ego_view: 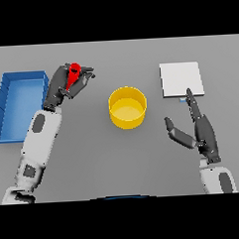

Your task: Pick up the red beaker and tilt it to pour out 1 green nut into yellow bowl. Pick up the yellow bowl and place it on the metallic measuring scale.

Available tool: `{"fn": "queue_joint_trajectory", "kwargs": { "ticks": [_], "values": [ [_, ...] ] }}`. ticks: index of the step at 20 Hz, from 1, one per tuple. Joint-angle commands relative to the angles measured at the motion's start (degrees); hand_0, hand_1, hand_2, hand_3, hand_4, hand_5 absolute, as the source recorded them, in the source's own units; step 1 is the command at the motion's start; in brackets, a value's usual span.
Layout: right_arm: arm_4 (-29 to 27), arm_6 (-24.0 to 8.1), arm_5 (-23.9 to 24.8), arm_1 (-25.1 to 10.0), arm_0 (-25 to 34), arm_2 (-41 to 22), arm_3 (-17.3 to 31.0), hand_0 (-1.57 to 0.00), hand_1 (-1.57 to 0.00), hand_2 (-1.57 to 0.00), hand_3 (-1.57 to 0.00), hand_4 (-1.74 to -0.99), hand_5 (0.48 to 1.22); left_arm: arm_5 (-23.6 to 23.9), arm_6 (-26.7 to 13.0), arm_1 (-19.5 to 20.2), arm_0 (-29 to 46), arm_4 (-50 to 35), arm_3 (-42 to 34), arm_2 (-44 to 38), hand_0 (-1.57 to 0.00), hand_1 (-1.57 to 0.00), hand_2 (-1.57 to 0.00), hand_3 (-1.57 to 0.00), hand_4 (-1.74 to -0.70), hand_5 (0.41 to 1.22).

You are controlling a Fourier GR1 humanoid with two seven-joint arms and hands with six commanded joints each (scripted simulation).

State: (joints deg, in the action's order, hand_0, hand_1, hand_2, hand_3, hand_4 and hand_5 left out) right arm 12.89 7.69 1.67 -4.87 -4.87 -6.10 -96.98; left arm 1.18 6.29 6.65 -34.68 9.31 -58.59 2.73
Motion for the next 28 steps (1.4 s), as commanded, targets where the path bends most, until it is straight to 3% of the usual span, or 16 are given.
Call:
{"fn": "queue_joint_trajectory", "kwargs": {
  "ticks": [1, 4, 7, 9, 15, 16, 17, 21, 23, 28],
  "values": [
    [-0.1, -0.4, -0.2, 0.2, 0.0, -0.1, 0.2, 0.0, 0.0, 0.0, 0.0, -1.202, 0.662, 0.2, -1.1, 0.9, -0.5, 1.6, -0.2, 1.4, -1.56, -1.56, -1.56, -1.56, -1.73, 1.129],
    [-0.1, -0.8, -0.3, -0.1, -0.1, -0.1, -0.4, 0.0, 0.0, 0.0, 0.0, -1.19, 0.658, -1.2, -4.4, 4.6, -3.0, 7.5, -0.1, 6.9, -1.57, -1.57, -1.57, -1.57, -1.74, 1.12],
    [-0.1, -3.4, -0.4, 0.2, 1.1, -0.3, -0.6, 0.0, 0.0, 0.0, 0.0, -1.178, 0.663, -3.3, -7.8, 6.4, -6.2, 14.0, -0.2, 12.2, -1.57, -1.57, -1.57, -1.57, -1.74, 1.129],
    [-0.2, -2.0, -0.9, 0.0, -0.1, -0.6, -1.3, 0.0, 0.0, 0.0, 0.0, -1.178, 0.667, -5.1, -9.2, 6.8, -8.1, 17.6, -0.8, 15.8, -1.57, -1.57, -1.57, -1.57, -1.74, 1.139],
    [-0.8, -3.3, -1.0, 1.0, -0.3, -0.9, -1.3, 0.0, 0.0, 0.0, 0.0, -1.187, 0.676, -10.0, -12.5, 8.9, -14.3, 30.8, 2.0, 26.5, -1.57, -1.57, -1.57, -1.57, -1.74, 1.197],
    [-0.5, -2.8, -0.8, 1.2, -1.0, -1.0, -1.3, 0.0, 0.0, 0.0, 0.0, -1.191, 0.675, -12.0, -13.3, 9.0, -15.5, 32.5, 2.5, 28.2, -1.57, -1.57, -1.57, -1.57, -1.69, 1.202],
    [-0.9, -2.8, -1.0, 1.4, -1.0, -1.0, -1.1, 0.0, 0.0, 0.0, 0.0, -1.19, 0.675, -13.1, -13.5, 9.1, -16.5, 34.2, 3.0, 29.6, -1.57, -1.57, -1.57, -1.49, -1.7, 1.205],
    [-2.8, -4.4, -1.4, 1.9, -0.8, -0.2, -1.3, 0.0, 0.0, 0.0, 0.0, -1.197, 0.659, -18.2, -10.7, 9.5, -22.0, 40.4, 6.0, 35.7, -1.57, -1.57, -1.57, -1.35, -1.72, 1.215],
    [-3.3, -3.6, -1.4, 2.2, -1.3, -0.1, -1.2, 0.0, 0.0, 0.0, 0.0, -1.206, 0.639, -19.2, -8.5, 9.6, -24.1, 42.5, 8.0, 37.8, -1.57, -1.57, -1.57, -1.29, -1.72, 1.217],
    [-1.6, -3.1, 0.0, 2.2, 0.0, 0.0, -0.1, 0.0, 0.0, 0.0, 0.0, -1.214, 0.6, -20.6, -3.6, 8.1, -28.4, 47.8, 10.7, 43.9, -1.57, -1.57, -1.57, -1.48, -1.73, 1.22]
  ]
}}
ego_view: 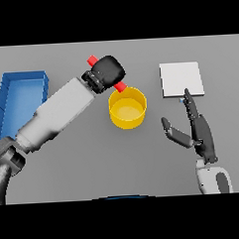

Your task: Pick up the red beaker and tilt it to pour out 1 green nut into yellow bowl. Pick up the yellow bowl and place it on the metallic measuring scale.

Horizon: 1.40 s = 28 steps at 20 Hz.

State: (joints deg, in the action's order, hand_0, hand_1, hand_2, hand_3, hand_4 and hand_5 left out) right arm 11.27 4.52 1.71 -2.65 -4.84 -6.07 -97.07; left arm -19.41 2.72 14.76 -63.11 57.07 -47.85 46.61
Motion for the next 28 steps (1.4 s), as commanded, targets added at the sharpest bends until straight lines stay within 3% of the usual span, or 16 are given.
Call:
{"fn": "queue_joint_trajectory", "kwargs": {
  "ticks": [1, 4, 11, 18, 20, 24, 28],
  "values": [
    [0.6, 0.6, 0.5, 0.1, -0.3, -0.1, -0.1, 0.0, 0.0, 0.0, 0.0, -1.213, 0.591, 0.0, 0.7, 0.5, -0.3, 1.3, 0.1, 1.4, -1.57, -1.57, -1.57, -1.5, -1.73, 1.22],
    [0.7, 1.9, 0.6, 0.2, -1.5, -0.4, -1.4, 0.0, 0.0, 0.0, 0.0, -1.185, 0.575, 0.4, 3.1, 0.4, -3.5, 5.0, 1.9, 5.0, -1.57, -1.57, -1.57, -1.53, -1.73, 1.22],
    [0.1, 0.9, 0.4, 0.3, -0.9, -0.2, -1.0, 0.0, 0.0, 0.0, 0.0, -1.13, 0.565, 1.1, 7.2, 0.5, -7.5, 12.1, 3.6, 12.9, -1.57, -1.57, -1.57, -1.56, -1.74, 1.221],
    [-0.1, 1.3, 0.4, -0.3, -1.3, 0.2, -1.8, 0.0, 0.0, 0.0, 0.0, -1.13, 0.577, 3.3, 7.8, -1.3, -11.6, 18.3, 5.7, 18.5, -1.57, -1.57, -1.57, -1.57, -1.73, 1.221],
    [0.5, 1.4, 0.9, 0.1, -1.3, 0.2, -0.9, 0.0, 0.0, 0.0, 0.0, -1.133, 0.575, 3.5, 9.9, -0.8, -13.9, 20.0, 5.2, 20.3, -1.57, -1.57, -1.57, -1.57, -1.73, 1.221],
    [1.6, 1.5, 1.6, 0.8, -0.4, -0.7, -1.3, 0.0, 0.0, 0.0, 0.0, -1.135, 0.563, 4.1, 13.3, 0.5, -23.9, 20.5, 8.6, 18.6, -1.57, -1.57, -1.57, -1.57, -1.73, 1.221],
    [0.2, 1.8, 0.2, 0.0, 0.1, -0.2, -1.2, 0.0, 0.0, 0.0, 0.0, -1.128, 0.554, 6.4, 10.6, 3.3, -29.2, 16.7, 15.5, 11.2, -1.57, -1.57, -1.57, -1.57, -1.72, 1.221]
  ]
}}
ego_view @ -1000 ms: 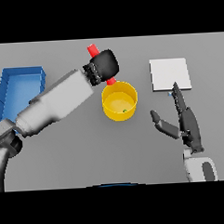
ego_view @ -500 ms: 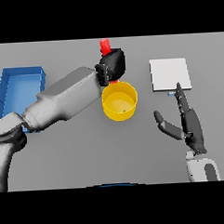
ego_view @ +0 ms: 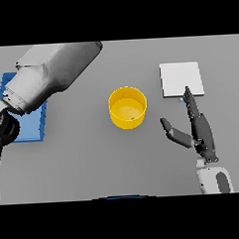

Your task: Pick up the red beaker and tilt it to pour out 1 green nut into yellow bowl. Pick up the yellow bowl and place it on the metallic measuring scale.

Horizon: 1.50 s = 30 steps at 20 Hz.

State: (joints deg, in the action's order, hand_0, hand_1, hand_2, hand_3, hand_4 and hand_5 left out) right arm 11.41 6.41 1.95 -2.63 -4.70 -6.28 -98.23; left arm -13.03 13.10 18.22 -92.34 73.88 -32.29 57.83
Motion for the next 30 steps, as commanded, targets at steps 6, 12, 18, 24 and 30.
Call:
{"fn": "queue_joint_trajectory", "kwargs": {
  "ticks": [6, 12, 18, 24, 30],
  "values": [
    [-0.7, 1.1, -1.1, 0.1, 0.2, -0.5, 0.9, 0.0, 0.0, 0.0, 0.0, -1.105, 0.578, -4.7, -8.9, 7.2, -4.3, -19.0, 13.2, -23.8, -1.57, -1.57, -1.57, -1.51, -1.73, 1.221],
    [0.8, 0.2, -0.8, -0.8, 2.0, -0.8, 2.4, 0.0, 0.0, 0.0, 0.0, -1.127, 0.606, 0.9, -12.2, 15.9, 4.7, -38.4, 20.4, -42.4, -1.57, -1.57, -1.57, -1.55, -1.74, 1.221],
    [0.5, 0.4, -1.7, -1.5, 2.3, -0.9, 2.9, 0.0, 0.0, 0.0, 0.0, -1.133, 0.64, 12.6, -23.4, 16.8, 18.6, -50.0, 17.5, -50.0, -1.57, -1.57, -1.57, -1.57, -1.74, 1.221],
    [0.0, 1.9, -2.3, -1.8, 1.5, -0.8, 2.8, 0.0, 0.0, 0.0, 0.0, -1.141, 0.673, 17.4, -29.7, 16.2, 36.8, -59.9, 2.9, -53.9, -1.57, -1.57, -1.57, -1.57, -1.74, 1.221],
    [0.6, 2.8, -1.9, -2.1, 1.0, -0.9, 2.5, 0.0, 0.0, 0.0, 0.0, -1.171, 0.677, 21.4, -36.4, 14.4, 54.0, -65.2, -17.2, -53.6, -1.57, -1.57, -1.57, -1.57, -1.74, 1.098]
  ]
}}
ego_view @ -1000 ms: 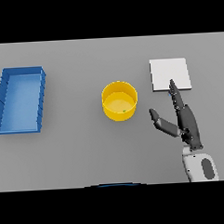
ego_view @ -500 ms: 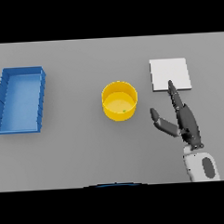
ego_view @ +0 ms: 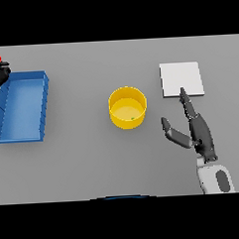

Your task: Pick up the red beaker and tilt it to pour out 1 green nut into yellow bowl. Pick up the yellow bowl and place it on the metallic measuring scale.

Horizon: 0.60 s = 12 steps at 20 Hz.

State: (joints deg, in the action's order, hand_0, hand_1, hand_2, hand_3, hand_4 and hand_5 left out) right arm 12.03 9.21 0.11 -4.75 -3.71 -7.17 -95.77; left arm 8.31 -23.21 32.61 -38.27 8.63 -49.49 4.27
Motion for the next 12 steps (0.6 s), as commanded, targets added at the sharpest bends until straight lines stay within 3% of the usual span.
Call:
{"fn": "queue_joint_trajectory", "kwargs": {
  "ticks": [1, 3, 5, 6, 8, 10, 12],
  "values": [
    [-0.2, 0.1, -0.3, -0.1, -0.4, -0.1, -0.3, 0.0, 0.0, 0.0, 0.0, -1.167, 0.675, 0.5, -1.4, 0.1, 1.7, -0.2, -2.3, 0.1, -1.57, -1.57, -1.57, -1.57, -1.74, 1.05],
    [-0.7, -0.4, -0.6, -0.3, -0.7, 0.2, -0.8, 0.0, 0.0, 0.0, 0.0, -1.157, 0.671, 1.3, -4.0, -0.1, 3.5, -0.4, -5.0, 0.3, -1.57, -1.57, -1.57, -1.57, -1.74, 0.925],
    [-0.3, -0.9, -0.5, 0.6, -0.6, -0.6, -0.6, 0.0, 0.0, 0.0, 0.0, -1.155, 0.67, -0.2, -7.3, 0.5, 5.1, -1.3, -9.1, 0.5, -1.57, -1.57, -1.53, -1.53, -1.52, 0.818],
    [-0.9, -1.1, -0.6, 0.0, -0.2, 0.2, -0.3, 0.0, 0.0, 0.0, 0.0, -1.153, 0.67, -3.1, -6.0, 1.1, 6.4, -2.3, -11.2, 1.1, -1.47, -1.34, -1.28, -1.32, -1.37, 0.774],
    [-0.8, -1.2, -0.5, -0.1, 0.0, 0.2, -0.4, 0.0, 0.0, 0.0, 0.0, -1.149, 0.67, -7.9, -5.3, 1.9, 8.8, -6.3, -15.0, 0.4, -0.94, -0.86, -0.82, -0.84, -1.13, 0.705],
    [-0.9, -0.5, -0.6, 0.0, 0.1, 0.1, -0.5, 0.0, 0.0, 0.0, 0.0, -1.153, 0.67, -11.3, -6.5, 3.4, 9.4, -8.3, -16.2, 0.0, -0.6, -0.55, -0.52, -0.54, -0.98, 0.664],
    [-1.0, -0.6, -0.6, 0.3, 0.1, 0.1, 0.0, 0.0, 0.0, 0.0, 0.0, -1.155, 0.669, -13.2, -7.3, 4.3, 9.7, -7.3, -16.6, 1.5, -0.38, -0.35, -0.33, -0.34, -0.88, 0.644]
  ]
}}
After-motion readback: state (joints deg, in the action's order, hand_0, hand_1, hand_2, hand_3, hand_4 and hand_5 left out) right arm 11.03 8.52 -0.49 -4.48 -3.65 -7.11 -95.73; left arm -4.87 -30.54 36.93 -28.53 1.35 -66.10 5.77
